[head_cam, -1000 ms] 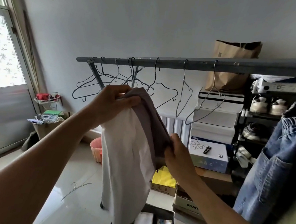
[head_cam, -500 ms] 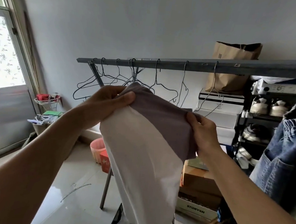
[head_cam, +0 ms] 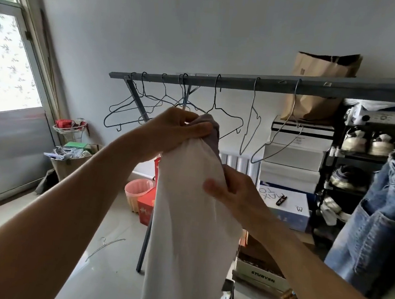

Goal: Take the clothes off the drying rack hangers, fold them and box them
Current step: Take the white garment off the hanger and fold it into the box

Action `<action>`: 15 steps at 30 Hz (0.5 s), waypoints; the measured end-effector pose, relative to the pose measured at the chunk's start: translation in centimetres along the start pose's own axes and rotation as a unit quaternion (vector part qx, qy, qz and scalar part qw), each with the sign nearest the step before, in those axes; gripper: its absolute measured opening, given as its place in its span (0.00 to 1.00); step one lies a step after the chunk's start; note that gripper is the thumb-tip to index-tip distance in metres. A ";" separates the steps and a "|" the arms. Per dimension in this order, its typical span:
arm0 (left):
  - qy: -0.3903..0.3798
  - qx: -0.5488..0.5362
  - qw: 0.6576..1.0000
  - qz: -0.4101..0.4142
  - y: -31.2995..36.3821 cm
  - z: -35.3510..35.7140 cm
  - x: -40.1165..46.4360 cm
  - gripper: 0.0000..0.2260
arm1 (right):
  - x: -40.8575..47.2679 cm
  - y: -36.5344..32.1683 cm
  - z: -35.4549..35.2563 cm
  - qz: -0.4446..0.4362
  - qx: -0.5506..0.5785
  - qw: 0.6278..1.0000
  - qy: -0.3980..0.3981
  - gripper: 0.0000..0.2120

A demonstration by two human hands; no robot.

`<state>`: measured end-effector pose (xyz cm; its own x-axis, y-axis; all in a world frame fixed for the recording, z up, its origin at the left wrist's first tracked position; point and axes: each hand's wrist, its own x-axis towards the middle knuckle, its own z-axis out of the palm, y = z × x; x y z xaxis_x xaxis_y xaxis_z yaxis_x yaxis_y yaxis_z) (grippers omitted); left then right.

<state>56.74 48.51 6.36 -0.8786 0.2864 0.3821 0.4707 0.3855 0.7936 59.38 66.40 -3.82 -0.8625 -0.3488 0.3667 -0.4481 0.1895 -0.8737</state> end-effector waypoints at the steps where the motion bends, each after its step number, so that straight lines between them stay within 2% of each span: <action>1: 0.001 0.016 1.000 -0.006 -0.2 -0.1 0.0 0.15 | -0.1 0.0 0.0 0.010 -0.014 1.000 -0.013 0.13; 3: 0.004 0.056 0.998 -0.016 -0.4 -0.3 0.1 0.14 | -0.3 0.1 -0.2 0.032 -0.005 0.999 -0.019 0.09; 5: 0.031 0.081 0.996 -0.026 -0.9 -0.5 0.2 0.12 | -0.4 0.0 -0.7 0.060 0.023 0.997 -0.036 0.10; 6: 0.065 0.056 0.996 -0.025 -1.2 -0.5 0.2 0.09 | -0.4 -0.1 -0.9 0.072 0.039 0.996 -0.046 0.12; 8: 0.140 -0.116 0.982 -0.046 -2.5 -0.5 -0.3 0.07 | -0.2 -0.7 -1.4 0.087 0.089 0.991 -0.044 0.13; 9: 0.140 -0.237 0.958 -0.079 -3.0 -0.3 -1.0 0.12 | 0.0 -1.0 -1.7 0.096 0.121 0.987 -0.033 0.12; 11: 0.048 -0.395 0.901 -0.171 -4.5 0.7 -3.0 0.31 | 0.5 -1.6 -2.3 0.107 0.163 0.981 -0.010 0.11; 12: 0.011 -0.407 0.890 -0.204 -5.3 1.7 -4.1 0.38 | 0.7 -1.8 -2.7 0.109 0.172 0.979 -0.003 0.10; 15: 0.015 -0.378 0.895 -0.235 -6.4 4.4 -6.7 0.46 | 1.2 -2.2 -3.3 0.119 0.181 0.976 0.005 0.11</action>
<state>59.97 47.95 -3.32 -0.9726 0.2197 -0.0756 -0.1310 -0.2499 0.9594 58.55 68.65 -0.43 -0.9353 -0.3246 0.1411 -0.1236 -0.0739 -0.9896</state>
